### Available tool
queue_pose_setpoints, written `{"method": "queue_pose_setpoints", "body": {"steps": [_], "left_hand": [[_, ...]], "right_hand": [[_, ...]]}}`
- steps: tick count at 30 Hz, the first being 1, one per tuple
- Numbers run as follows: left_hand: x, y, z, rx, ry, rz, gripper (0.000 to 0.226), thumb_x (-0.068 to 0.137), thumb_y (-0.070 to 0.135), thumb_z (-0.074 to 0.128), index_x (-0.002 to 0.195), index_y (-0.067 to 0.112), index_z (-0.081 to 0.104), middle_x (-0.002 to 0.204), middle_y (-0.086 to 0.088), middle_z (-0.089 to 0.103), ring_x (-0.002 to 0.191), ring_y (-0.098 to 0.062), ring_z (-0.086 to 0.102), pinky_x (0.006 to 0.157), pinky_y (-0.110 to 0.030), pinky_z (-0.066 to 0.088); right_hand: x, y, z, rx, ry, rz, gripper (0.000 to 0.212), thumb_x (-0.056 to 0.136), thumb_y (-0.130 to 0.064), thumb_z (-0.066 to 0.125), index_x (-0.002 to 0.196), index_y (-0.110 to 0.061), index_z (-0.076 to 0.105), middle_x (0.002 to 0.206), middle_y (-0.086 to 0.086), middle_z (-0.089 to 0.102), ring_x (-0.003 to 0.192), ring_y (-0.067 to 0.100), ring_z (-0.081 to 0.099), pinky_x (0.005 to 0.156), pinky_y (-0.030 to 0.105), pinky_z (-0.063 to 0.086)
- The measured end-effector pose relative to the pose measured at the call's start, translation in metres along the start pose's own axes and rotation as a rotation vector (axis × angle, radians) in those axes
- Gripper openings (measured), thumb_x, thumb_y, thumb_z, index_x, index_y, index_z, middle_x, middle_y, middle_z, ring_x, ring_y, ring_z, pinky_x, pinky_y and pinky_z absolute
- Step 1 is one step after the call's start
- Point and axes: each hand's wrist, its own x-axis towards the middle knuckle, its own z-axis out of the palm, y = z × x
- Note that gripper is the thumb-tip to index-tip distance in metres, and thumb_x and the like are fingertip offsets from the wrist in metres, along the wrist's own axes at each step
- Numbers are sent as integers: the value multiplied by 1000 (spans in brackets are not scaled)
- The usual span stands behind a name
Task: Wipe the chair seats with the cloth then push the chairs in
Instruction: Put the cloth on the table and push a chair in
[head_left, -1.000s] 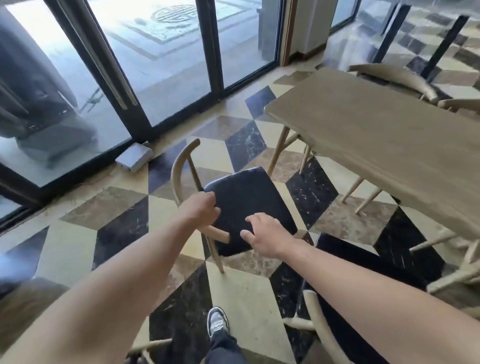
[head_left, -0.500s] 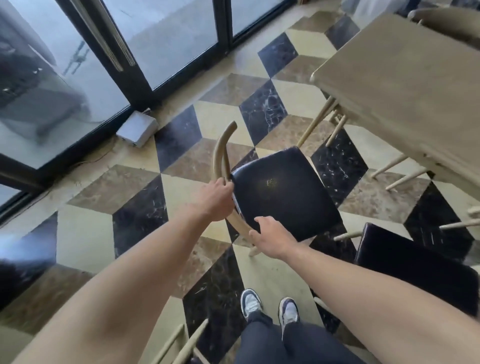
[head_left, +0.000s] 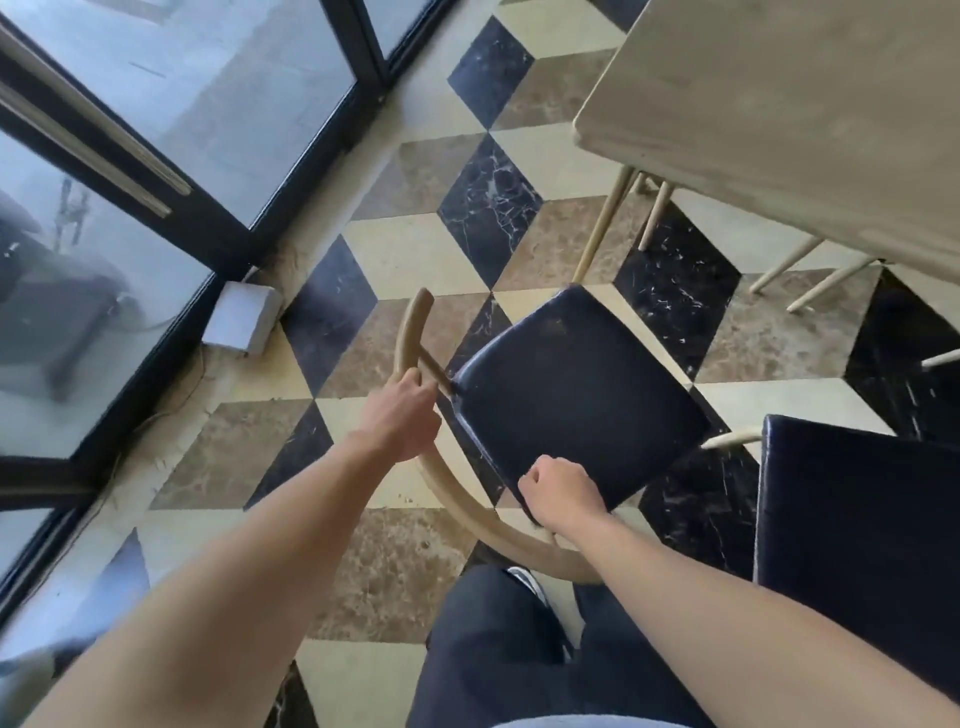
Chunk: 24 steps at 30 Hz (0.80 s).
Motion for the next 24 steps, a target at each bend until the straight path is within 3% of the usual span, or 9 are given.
{"method": "queue_pose_setpoints", "body": {"steps": [4,7,10,14,17,19,22,24], "left_hand": [[41,-23,-6,215,24,202,35,84,16,59,119,17,63,118,-7,58,110,-27,59,81,-44,54],[71,-42,-9,352,-5,303,36,87,25,58,122,23,63,130,-8,52,122,-28,50,87,-43,49],[96,-61,-12,398,21,417,34,88,33,60,122,24,63,140,-10,43,137,-33,33,89,-43,46],[89,-83,-9,353,86,471,39,90,35,60,126,19,61,131,-10,49,125,-32,42,86,-42,50],[80,-92,-4,383,111,617,39,89,27,62,126,13,62,122,-12,53,119,-35,47,80,-43,52],[79,-97,0,328,128,646,37,87,23,64,121,10,64,117,-13,55,112,-35,51,79,-46,53],[80,-96,2,69,114,421,47,85,33,65,122,7,54,117,-16,52,100,-36,54,77,-48,52],[86,-91,1,-139,40,176,69,79,39,71,132,6,42,118,-16,51,101,-35,55,78,-47,54]], "right_hand": [[-4,34,6,-131,5,268,32,91,-34,43,109,-18,64,118,5,65,111,30,56,93,40,44],[-14,46,25,-168,-34,481,36,90,-43,48,114,-25,68,126,4,64,119,29,56,95,39,42],[-16,29,44,-33,159,644,32,90,-37,52,114,-23,69,124,6,65,115,30,59,91,38,44],[-25,4,57,0,461,742,48,89,-33,61,129,-8,53,132,16,50,122,35,49,104,44,40],[-36,-19,80,161,556,826,78,87,-31,65,150,-2,30,156,26,26,145,39,25,121,45,21],[-41,-31,89,280,626,879,88,90,-32,64,156,1,14,163,27,11,151,37,12,122,43,16],[-46,-38,97,578,718,1028,94,90,-35,65,156,0,8,163,26,11,149,40,19,115,48,33],[-45,-40,97,782,707,1131,81,88,-37,66,147,-3,22,150,28,36,133,45,43,102,51,46]]}}
